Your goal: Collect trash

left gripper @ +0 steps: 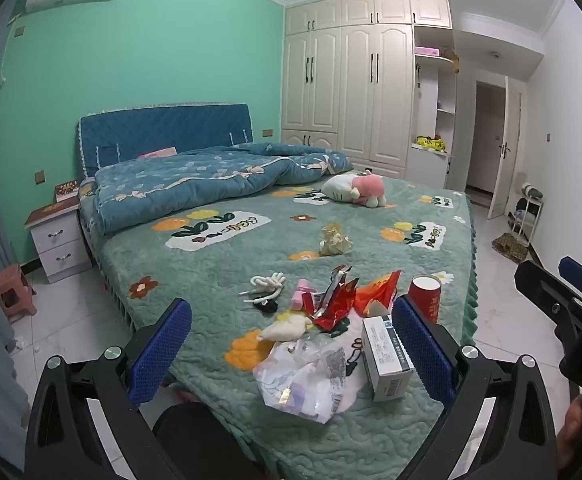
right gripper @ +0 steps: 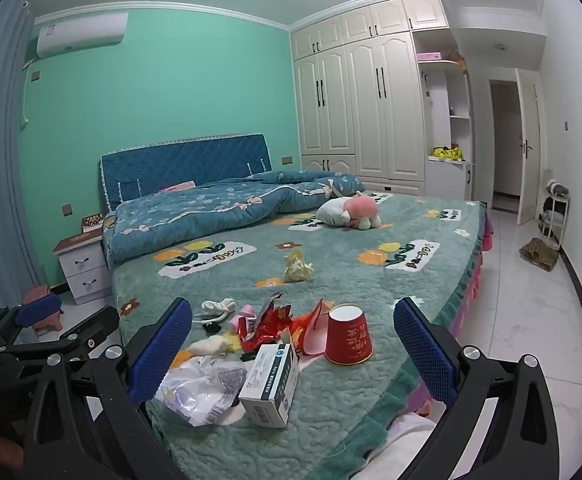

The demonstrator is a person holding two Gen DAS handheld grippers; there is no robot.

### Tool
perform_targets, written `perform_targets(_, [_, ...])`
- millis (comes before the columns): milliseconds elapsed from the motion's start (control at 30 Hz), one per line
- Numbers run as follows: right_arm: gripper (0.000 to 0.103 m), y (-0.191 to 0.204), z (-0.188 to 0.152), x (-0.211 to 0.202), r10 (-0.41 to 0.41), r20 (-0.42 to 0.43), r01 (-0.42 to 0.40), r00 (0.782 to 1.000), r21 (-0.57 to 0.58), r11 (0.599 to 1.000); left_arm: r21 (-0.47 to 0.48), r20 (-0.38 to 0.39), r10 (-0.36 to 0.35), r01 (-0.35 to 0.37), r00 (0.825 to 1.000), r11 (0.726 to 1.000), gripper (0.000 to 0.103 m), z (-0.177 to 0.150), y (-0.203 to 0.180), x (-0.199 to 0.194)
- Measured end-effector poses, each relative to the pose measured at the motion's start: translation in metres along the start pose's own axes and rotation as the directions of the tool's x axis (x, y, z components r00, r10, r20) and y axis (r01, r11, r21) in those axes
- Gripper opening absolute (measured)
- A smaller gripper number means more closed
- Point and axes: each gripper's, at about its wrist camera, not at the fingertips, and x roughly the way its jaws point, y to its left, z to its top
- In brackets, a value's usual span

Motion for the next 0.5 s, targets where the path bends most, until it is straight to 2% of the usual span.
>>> perform_targets(500, [0.098, -0.003, -0.003, 0.002, -0.001, -0.003, 0.001, 1.0, 0.001, 1.0, 0.005, -0.01, 0.005, -0.005, 1.0, 1.0, 0.099, -0.01, 0.001, 0.005])
